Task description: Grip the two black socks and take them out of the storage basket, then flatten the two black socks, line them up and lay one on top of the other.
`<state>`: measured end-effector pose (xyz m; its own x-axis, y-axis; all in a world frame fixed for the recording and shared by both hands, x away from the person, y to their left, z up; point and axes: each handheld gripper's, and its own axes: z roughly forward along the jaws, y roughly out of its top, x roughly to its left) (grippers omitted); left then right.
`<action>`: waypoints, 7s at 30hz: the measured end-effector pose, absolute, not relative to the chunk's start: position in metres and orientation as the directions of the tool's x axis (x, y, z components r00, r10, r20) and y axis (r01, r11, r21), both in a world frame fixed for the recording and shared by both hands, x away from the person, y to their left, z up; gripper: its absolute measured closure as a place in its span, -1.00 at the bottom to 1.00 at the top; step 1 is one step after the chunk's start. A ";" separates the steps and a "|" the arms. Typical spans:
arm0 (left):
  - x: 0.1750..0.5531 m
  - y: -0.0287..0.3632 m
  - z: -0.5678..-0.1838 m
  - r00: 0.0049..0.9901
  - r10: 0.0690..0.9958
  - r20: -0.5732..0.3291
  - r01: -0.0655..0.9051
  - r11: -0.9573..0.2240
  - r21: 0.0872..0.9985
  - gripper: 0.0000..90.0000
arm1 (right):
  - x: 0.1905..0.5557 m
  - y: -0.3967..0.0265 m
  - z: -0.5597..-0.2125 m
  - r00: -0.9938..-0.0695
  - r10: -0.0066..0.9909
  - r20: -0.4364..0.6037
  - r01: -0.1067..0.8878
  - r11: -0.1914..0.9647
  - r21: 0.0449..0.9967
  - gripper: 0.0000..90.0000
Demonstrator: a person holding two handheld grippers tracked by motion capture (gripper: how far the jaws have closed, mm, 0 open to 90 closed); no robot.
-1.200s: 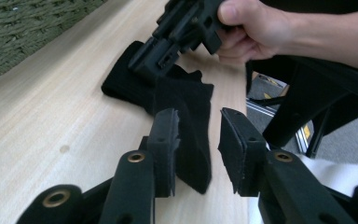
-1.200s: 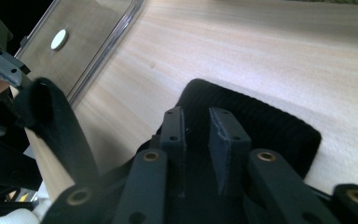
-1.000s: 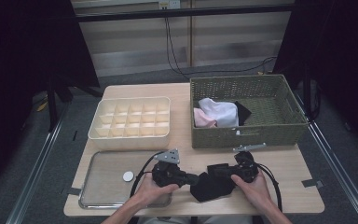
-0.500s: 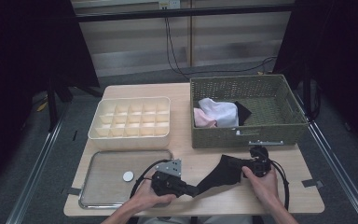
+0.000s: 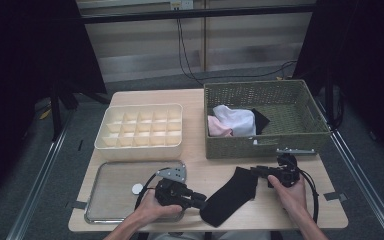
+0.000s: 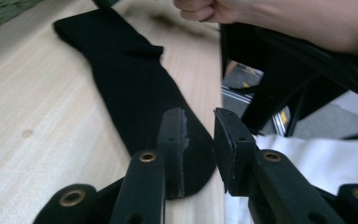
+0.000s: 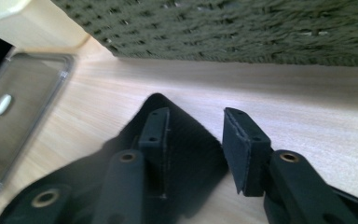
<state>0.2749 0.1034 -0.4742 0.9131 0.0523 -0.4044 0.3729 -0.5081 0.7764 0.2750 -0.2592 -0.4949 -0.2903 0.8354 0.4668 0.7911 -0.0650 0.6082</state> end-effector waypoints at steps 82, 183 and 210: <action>0.283 0.100 -0.496 0.879 0.351 -0.323 0.476 -0.591 0.651 0.56 | 0.258 -0.190 -0.496 -0.469 0.763 0.446 0.791 0.138 0.596 0.56; 0.293 0.149 -0.471 0.842 0.450 -0.298 0.511 -0.488 0.708 -0.38 | 0.279 -0.275 -0.436 -0.491 0.755 0.436 0.691 0.033 0.722 0.29; 0.291 0.201 -0.466 0.791 0.539 -0.288 0.539 -0.393 0.745 -0.35 | 0.338 -0.276 -0.390 -0.514 0.760 0.398 0.651 0.044 0.758 0.34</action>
<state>0.2912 0.2015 -0.4664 0.7914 0.5390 -0.2884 0.5393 -0.3935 0.7446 0.3381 -0.2758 -0.3903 -0.5143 0.7598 0.3978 0.6509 0.0437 0.7579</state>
